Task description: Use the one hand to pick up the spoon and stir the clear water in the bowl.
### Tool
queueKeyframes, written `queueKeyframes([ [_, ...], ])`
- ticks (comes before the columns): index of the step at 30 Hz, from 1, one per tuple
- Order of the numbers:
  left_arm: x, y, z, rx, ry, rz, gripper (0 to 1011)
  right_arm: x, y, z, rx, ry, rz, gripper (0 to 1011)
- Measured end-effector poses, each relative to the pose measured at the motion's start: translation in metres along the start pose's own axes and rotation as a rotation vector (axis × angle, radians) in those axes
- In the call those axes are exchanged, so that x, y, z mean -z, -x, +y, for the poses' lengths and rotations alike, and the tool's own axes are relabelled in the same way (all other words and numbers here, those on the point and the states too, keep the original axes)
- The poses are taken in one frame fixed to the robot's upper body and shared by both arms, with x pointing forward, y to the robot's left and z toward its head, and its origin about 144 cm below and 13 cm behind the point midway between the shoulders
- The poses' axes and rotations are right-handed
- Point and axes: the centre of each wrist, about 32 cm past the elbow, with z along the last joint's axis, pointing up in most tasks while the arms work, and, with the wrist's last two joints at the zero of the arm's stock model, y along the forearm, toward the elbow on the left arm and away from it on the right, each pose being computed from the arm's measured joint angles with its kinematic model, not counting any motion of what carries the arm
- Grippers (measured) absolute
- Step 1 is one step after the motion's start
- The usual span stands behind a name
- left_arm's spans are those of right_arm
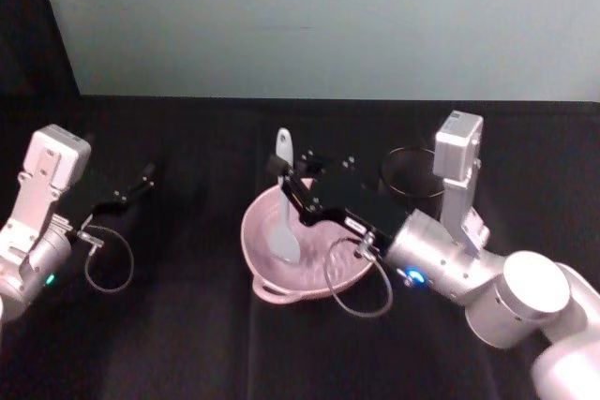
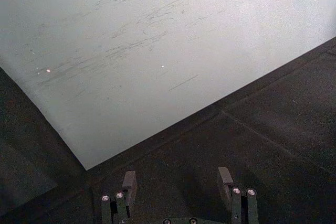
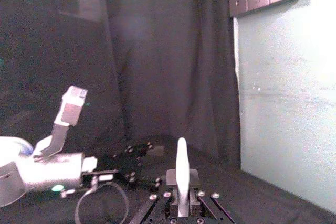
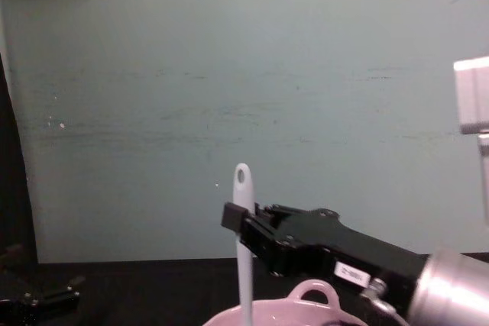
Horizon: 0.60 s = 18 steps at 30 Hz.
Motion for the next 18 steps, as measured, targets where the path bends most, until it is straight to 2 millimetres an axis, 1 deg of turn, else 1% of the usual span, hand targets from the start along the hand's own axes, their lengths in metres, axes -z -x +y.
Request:
queueKeyframes([
  [5,0.0,0.0,0.0,0.0,0.0,0.0,1011,0.006,-0.008,0.013,0.027,-0.017,-0.031,116],
  [10,0.0,0.0,0.0,0.0,0.0,0.0,1011,0.012,-0.025,0.023,0.099,-0.031,-0.083,116],
  [13,0.0,0.0,0.0,0.0,0.0,0.0,1011,0.013,-0.031,0.023,0.132,-0.032,-0.113,116],
  [18,0.0,0.0,0.0,0.0,0.0,0.0,1011,0.011,-0.042,0.016,0.193,-0.012,-0.171,116],
])
